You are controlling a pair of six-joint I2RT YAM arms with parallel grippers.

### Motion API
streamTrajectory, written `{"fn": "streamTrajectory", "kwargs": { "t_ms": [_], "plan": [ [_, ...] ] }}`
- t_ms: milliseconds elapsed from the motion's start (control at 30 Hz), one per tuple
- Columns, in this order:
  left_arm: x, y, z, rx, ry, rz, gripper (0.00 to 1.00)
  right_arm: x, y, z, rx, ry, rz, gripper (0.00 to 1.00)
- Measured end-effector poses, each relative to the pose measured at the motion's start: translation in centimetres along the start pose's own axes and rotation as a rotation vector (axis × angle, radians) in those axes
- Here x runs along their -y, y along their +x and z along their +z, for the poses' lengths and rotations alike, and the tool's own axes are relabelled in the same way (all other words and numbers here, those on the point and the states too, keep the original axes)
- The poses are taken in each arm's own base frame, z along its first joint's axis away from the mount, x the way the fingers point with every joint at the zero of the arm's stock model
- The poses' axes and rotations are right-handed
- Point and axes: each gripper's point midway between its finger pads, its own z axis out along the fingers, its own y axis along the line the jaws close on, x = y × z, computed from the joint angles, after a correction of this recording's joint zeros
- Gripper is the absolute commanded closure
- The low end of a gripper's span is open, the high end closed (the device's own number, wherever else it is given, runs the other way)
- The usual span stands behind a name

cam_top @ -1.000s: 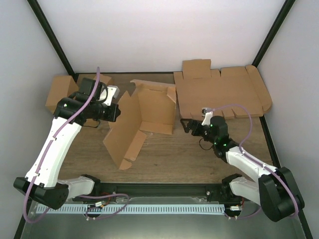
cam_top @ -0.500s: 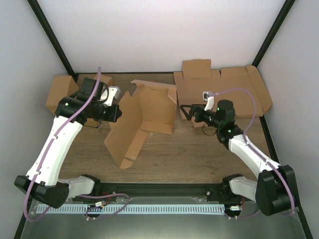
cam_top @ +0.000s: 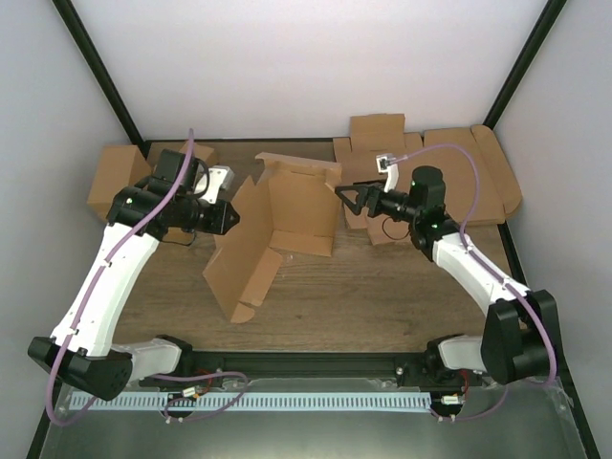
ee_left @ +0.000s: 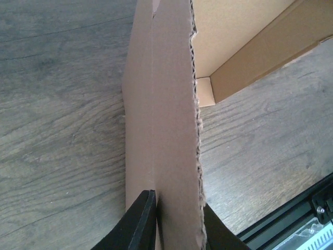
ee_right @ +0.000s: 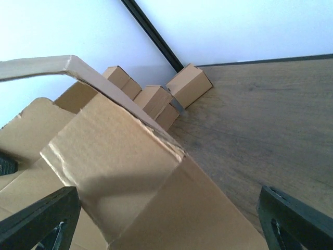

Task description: Fold the paper box

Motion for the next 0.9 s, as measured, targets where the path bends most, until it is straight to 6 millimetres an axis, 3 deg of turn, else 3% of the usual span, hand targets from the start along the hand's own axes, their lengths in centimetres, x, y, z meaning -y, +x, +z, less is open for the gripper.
{"fn": "streamTrajectory", "kwargs": {
  "t_ms": [100,233,333,500,700,800,900],
  "plan": [
    [0.3,-0.1,0.0,0.005,0.016,0.002,0.69,0.0,-0.6,0.4,0.001,-0.001,-0.002,0.07],
    [0.7,-0.3,-0.4,0.023,0.037,0.006,0.37,0.3,-0.8,0.8,-0.002,0.0,0.002,0.1],
    [1.2,-0.7,-0.8,0.048,0.059,0.02,0.28,0.8,-0.7,1.1,-0.012,0.005,0.01,0.1],
    [2.4,-2.3,-2.3,0.138,0.104,0.027,0.27,1.5,-0.1,1.6,-0.03,0.013,0.027,0.11],
    [3.0,-5.8,-5.3,0.283,0.114,0.036,0.27,1.5,-0.1,1.6,-0.032,0.012,0.024,0.1],
    [1.6,-7.5,-6.3,0.354,0.084,0.004,0.26,1.5,0.0,1.6,-0.034,0.013,0.023,0.1],
    [-1.1,-9.2,-6.9,0.413,0.036,-0.067,0.26,1.5,0.1,1.6,-0.039,0.014,0.024,0.1]
  ]
}}
